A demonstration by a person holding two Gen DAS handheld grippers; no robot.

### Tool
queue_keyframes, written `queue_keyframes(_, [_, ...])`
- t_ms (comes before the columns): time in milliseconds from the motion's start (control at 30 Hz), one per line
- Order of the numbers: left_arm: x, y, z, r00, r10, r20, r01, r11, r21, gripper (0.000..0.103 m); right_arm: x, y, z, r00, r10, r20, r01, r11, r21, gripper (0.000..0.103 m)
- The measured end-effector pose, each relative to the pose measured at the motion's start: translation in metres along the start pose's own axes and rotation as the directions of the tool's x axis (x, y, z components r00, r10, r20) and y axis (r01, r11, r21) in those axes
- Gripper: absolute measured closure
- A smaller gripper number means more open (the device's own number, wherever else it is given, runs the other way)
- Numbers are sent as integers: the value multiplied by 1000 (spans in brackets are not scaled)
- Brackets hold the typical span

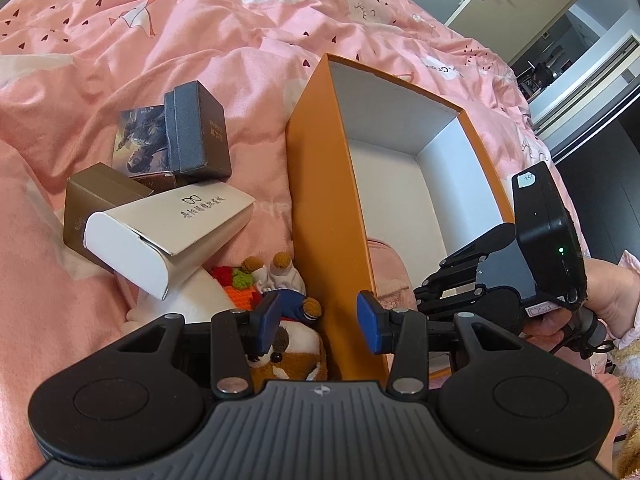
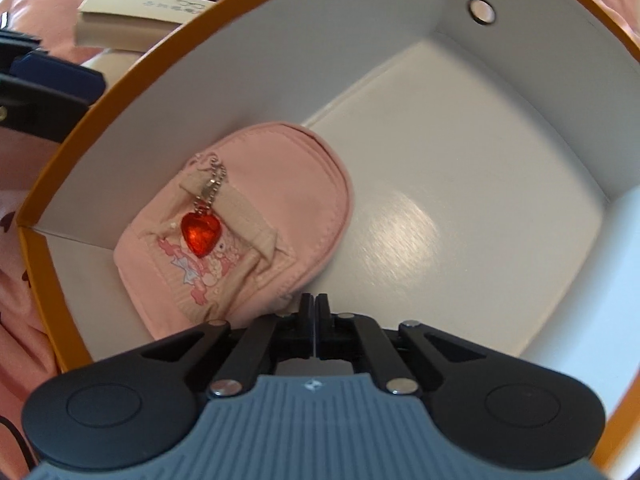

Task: Organize objects
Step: 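Withdraw both grippers from the orange box toward the plush toys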

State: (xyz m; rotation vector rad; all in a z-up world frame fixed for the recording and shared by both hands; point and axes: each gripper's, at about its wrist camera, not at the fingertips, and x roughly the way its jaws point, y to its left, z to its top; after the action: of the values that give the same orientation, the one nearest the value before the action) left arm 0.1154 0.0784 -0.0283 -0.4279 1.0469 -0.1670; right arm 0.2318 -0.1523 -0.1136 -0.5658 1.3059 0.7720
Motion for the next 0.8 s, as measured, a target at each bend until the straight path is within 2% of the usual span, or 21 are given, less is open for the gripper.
queue_keyframes(100, [-5, -2, -1, 1000, 1, 16, -1, 1000, 14, 54, -10, -2, -5, 996, -89, -9, 89, 996, 31, 96])
queue_keyframes(200, [-12, -3, -2, 999, -12, 32, 11, 1000, 16, 54, -27, -3, -13, 985, -173, 1, 172, 981, 85, 96])
queue_keyframes(333, [-22, -5, -4, 998, -13, 55, 12, 999, 29, 54, -63, 6, -26, 964, -236, 122, 209, 958, 197, 96])
queue_keyframes(400, [-26, -9, -6, 998, -6, 62, 4, 999, 44, 54, -82, 17, -33, 940, -269, 209, 211, 942, 259, 95])
queue_keyframes(467, [-30, -13, -10, 998, 0, 70, -5, 998, 70, 54, -97, 32, -41, 905, -304, 299, 211, 929, 305, 95])
queue_keyframes(533, [-34, -18, -15, 997, 7, 79, -15, 995, 95, 54, -108, 48, -48, 863, -325, 388, 193, 920, 340, 89])
queue_keyframes(567, [-36, -19, -18, 996, 9, 85, -18, 994, 104, 54, -113, 55, -50, 842, -332, 425, 178, 915, 362, 78])
queue_keyframes(600, [-39, -20, -21, 995, 16, 94, -26, 993, 111, 54, -116, 65, -49, 827, -344, 444, 169, 906, 387, 74])
queue_keyframes(667, [-43, -22, -27, 993, 36, 109, -51, 990, 130, 54, -119, 90, -43, 800, -368, 474, 149, 887, 437, 74])
queue_keyframes(800, [-53, -21, -42, 985, 92, 148, -116, 979, 166, 54, -126, 118, -51, 755, -401, 519, 111, 858, 501, 73])
